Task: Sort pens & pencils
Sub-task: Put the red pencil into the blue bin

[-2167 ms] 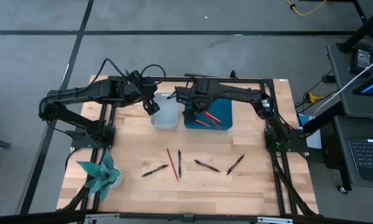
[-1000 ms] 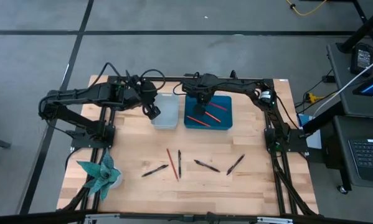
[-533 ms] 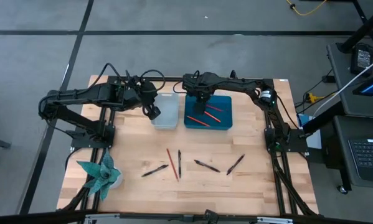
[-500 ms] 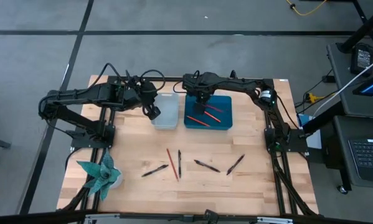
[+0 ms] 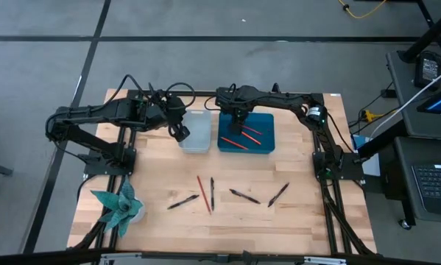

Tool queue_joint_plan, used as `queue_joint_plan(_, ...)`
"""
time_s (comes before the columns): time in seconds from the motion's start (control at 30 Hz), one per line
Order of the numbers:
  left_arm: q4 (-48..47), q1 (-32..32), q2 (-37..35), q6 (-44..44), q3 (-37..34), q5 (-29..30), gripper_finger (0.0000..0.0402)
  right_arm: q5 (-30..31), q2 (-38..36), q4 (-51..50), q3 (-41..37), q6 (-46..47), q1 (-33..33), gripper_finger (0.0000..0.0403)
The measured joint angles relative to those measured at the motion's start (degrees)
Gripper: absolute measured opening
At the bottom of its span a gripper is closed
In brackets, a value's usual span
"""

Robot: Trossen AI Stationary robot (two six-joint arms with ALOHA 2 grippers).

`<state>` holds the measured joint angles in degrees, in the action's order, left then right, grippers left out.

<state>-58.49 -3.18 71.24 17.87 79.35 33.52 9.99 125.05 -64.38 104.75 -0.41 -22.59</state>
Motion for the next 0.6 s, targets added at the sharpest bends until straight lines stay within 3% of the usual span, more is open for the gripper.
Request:
queue_joint_plan(0.2, -0.11, 0.0, 0.0, 0.0, 0.0, 0.0, 0.0, -7.57, 0.0, -5.27, 0.07, 3.65, 2.29, 0.0071)
queue_joint_plan(0.6, -2.97, 0.0, 0.02, 1.07, -1.57, 0.05, 0.0, -0.36, 0.0, -19.44, 0.07, 12.52, 9.13, 0.0072)
